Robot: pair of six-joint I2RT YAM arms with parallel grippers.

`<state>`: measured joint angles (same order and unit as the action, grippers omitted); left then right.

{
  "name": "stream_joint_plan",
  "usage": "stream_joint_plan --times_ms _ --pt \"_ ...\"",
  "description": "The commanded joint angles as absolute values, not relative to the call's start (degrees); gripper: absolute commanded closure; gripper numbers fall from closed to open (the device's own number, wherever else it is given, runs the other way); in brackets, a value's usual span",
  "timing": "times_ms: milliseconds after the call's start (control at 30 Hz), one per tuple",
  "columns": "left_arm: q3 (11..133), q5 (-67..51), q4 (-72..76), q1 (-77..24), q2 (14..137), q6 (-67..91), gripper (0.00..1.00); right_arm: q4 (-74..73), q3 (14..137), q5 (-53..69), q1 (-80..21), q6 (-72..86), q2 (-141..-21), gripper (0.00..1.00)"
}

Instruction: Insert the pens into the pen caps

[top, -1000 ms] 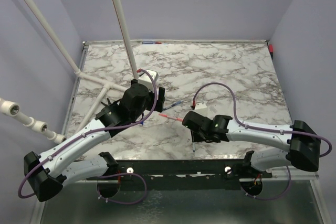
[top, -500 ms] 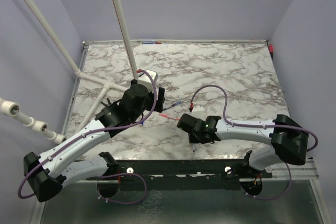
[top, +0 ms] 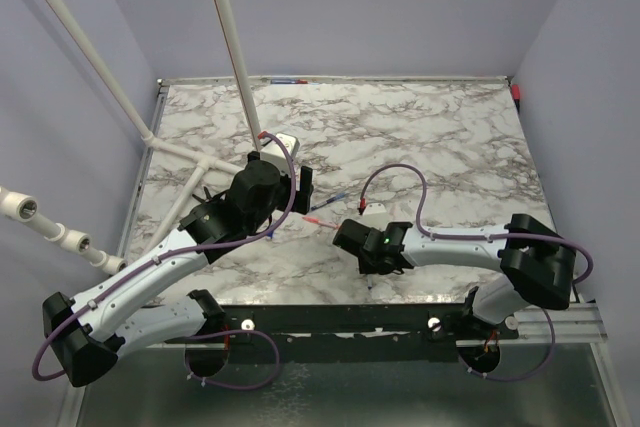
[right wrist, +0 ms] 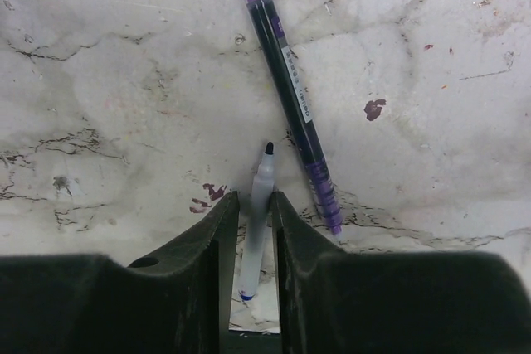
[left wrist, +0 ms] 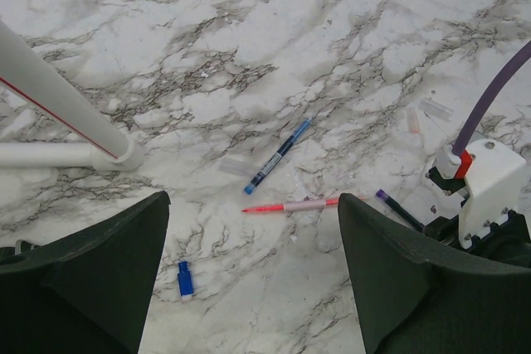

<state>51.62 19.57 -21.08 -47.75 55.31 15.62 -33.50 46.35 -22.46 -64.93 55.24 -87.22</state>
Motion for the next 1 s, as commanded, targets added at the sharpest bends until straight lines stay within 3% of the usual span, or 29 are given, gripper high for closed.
stream_joint_plan --times_ms 0,300,967 --pt "51.1 19.7 -20.6 -47.9 54.4 15.3 0.17 -31.9 45.0 -24.2 -65.4 56.8 -89.3 0.76" --pt "51.1 19.6 -20.7 -47.9 54.7 15.3 0.17 -30.5 42.7 -23.3 -65.3 57.5 -89.1 0.99" --pt "49.8 11.6 -17.5 -47.9 52.4 14.6 0.16 -31.7 49.6 -26.0 -65.3 46.8 -73.8 0.99"
